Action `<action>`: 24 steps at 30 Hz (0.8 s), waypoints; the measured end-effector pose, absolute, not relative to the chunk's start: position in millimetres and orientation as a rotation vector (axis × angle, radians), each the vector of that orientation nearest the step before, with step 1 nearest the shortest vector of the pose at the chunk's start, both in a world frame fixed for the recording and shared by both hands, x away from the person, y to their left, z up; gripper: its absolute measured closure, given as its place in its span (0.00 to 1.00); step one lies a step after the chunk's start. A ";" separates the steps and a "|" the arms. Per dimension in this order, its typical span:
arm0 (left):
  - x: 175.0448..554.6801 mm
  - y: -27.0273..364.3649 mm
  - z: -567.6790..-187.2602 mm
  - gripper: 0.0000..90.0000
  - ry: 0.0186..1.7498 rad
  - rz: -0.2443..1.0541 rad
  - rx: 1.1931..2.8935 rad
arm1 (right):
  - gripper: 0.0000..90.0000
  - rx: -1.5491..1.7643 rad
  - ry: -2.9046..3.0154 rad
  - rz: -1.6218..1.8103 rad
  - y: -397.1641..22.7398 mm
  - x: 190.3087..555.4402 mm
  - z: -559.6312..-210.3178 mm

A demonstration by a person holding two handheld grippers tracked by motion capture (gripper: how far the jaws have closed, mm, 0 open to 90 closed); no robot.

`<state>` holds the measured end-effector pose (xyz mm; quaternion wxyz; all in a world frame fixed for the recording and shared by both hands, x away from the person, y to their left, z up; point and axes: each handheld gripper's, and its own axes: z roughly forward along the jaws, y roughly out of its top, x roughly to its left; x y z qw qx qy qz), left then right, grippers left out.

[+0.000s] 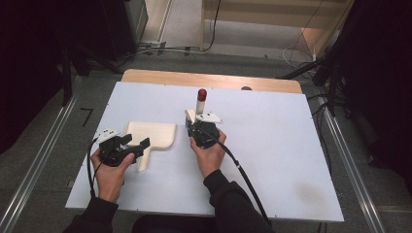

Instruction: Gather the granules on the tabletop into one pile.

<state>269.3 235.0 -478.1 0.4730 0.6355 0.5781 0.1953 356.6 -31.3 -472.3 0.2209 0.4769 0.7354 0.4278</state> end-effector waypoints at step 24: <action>269.7 233.9 -478.8 0.25 1.413 0.476 1.564 | 0.71 1.432 1.943 1.168 -72.6 357.7 -473.0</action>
